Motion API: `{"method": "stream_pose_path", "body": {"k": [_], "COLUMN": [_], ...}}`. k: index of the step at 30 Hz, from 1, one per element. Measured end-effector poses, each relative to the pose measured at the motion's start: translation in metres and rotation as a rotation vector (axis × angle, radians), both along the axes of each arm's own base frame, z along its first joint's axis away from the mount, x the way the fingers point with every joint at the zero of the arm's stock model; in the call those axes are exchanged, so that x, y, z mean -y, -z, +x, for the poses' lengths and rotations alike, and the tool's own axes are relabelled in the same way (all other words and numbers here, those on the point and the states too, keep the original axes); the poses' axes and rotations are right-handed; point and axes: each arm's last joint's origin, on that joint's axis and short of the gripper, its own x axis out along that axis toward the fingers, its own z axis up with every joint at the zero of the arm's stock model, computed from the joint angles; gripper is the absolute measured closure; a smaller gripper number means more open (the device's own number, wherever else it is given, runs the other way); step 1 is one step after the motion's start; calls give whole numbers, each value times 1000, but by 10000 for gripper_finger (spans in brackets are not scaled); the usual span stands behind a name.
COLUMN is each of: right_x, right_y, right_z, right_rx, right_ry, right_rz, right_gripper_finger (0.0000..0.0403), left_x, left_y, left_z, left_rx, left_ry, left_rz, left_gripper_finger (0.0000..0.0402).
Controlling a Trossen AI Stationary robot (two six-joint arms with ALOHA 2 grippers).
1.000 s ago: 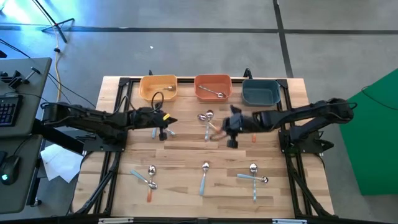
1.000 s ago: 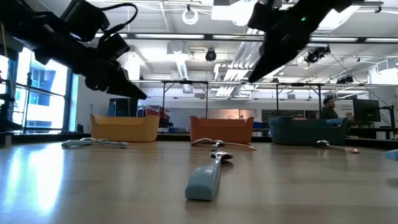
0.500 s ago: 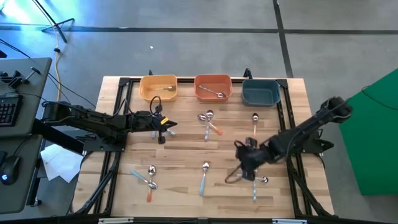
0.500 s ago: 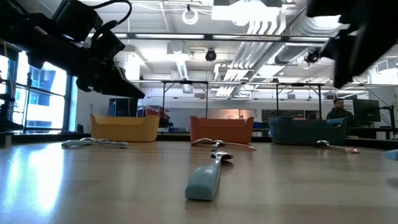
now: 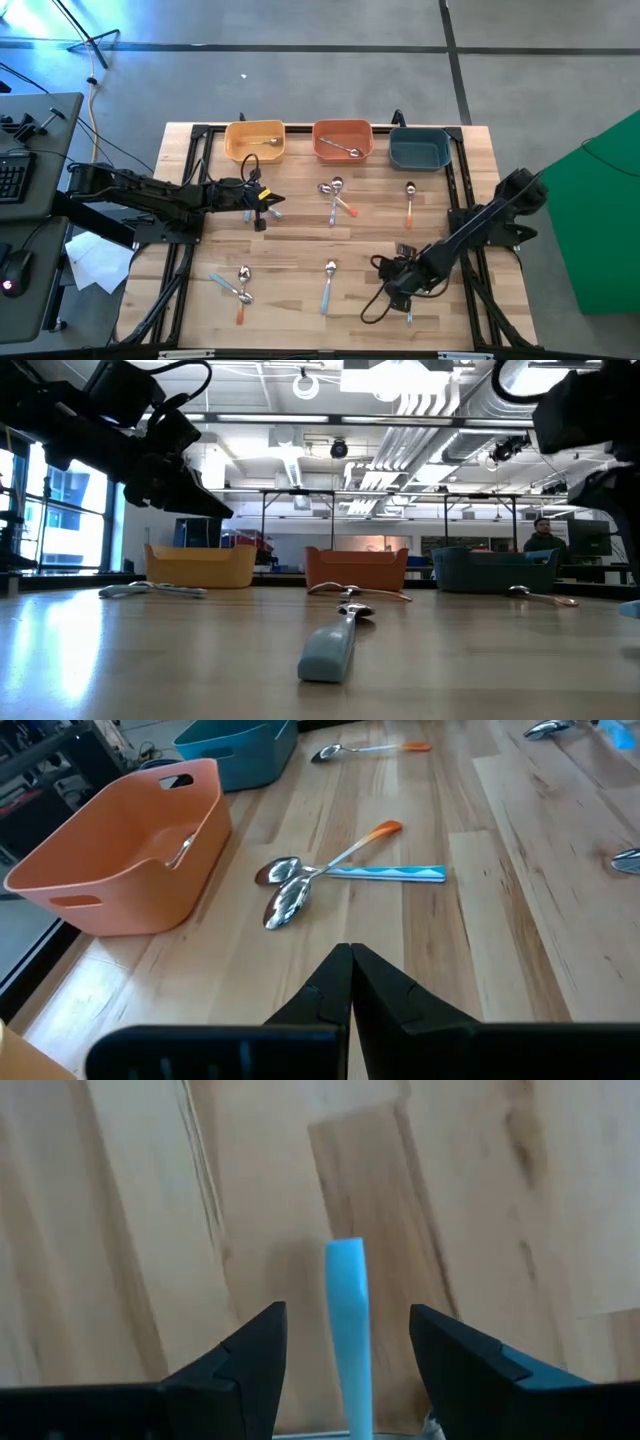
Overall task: Sort silverware by color (type)
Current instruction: Put the blue spoon into the blue bin
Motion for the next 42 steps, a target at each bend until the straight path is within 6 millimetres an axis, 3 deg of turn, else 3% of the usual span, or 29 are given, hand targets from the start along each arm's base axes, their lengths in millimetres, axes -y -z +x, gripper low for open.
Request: {"method": "stream_pose_path", "body": {"k": [7,21,35,42], "right_x": [5,7,8,11], "right_y": [7,8,24,16], "right_z": [5,8,11,19], "right_rx": [-29,-22,-113,-133], "right_ry": [20,-7,8,-37], "right_rz": [-4,22,26,10], "right_gripper_finger": [212,281,268,346], "left_x": [0,0,0,0], "left_y": [0,0,0,0], "left_z": [0,0,0,0], "left_rx": [4,5,6,8], "left_ry": [-9,-12,-13,-25], "left_rz": [-15,-21,-24,-54], "left_gripper_finger": [401,401,401,401]}}
